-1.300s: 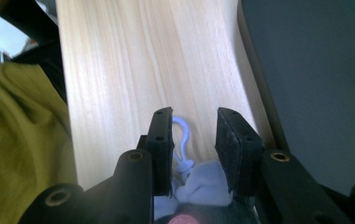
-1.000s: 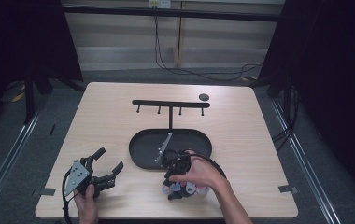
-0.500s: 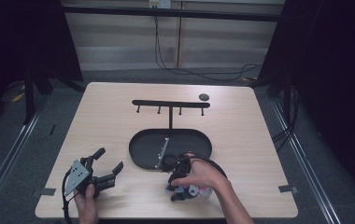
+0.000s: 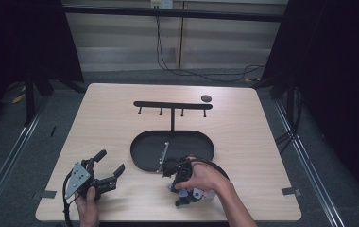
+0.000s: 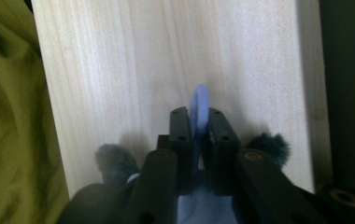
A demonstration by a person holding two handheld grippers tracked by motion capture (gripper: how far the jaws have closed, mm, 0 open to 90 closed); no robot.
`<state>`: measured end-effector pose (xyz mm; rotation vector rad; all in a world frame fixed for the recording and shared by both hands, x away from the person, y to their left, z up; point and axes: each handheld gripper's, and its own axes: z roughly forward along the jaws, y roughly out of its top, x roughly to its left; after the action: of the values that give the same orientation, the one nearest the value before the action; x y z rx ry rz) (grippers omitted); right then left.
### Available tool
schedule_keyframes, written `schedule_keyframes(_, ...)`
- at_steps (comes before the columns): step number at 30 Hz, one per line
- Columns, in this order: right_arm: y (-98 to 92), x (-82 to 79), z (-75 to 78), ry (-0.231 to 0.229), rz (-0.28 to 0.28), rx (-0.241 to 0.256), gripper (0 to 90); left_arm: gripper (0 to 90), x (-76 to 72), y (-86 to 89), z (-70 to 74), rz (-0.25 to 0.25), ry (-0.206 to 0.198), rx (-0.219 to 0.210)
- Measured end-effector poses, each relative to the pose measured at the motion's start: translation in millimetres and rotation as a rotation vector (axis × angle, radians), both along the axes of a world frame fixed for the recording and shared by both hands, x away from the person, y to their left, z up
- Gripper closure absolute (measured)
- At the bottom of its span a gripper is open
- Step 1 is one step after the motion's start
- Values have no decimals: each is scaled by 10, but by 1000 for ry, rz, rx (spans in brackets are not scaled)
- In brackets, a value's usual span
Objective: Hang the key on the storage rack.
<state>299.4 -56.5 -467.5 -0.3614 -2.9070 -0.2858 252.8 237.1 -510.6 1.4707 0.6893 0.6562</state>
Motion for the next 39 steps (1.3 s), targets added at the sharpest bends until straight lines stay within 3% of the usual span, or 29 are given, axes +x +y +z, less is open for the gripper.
schedule_keyframes(6,56,-51,14,-50,24,-62,835,150,-1,0,-1,-2,0,-1)
schedule_keyframes(10,69,-47,12,-54,31,-81,871,151,-1,-2,-1,-1,-1,-2)
schedule_keyframes(18,27,1,29,-51,-2,-67,874,151,-1,-2,-1,-1,-1,-1)
schedule_keyframes(20,-10,17,94,-56,-16,-46,874,151,-1,-2,-1,-1,-1,-1)
schedule_keyframes(39,-208,72,513,-101,-58,-26,874,151,-1,-1,0,-1,0,0)
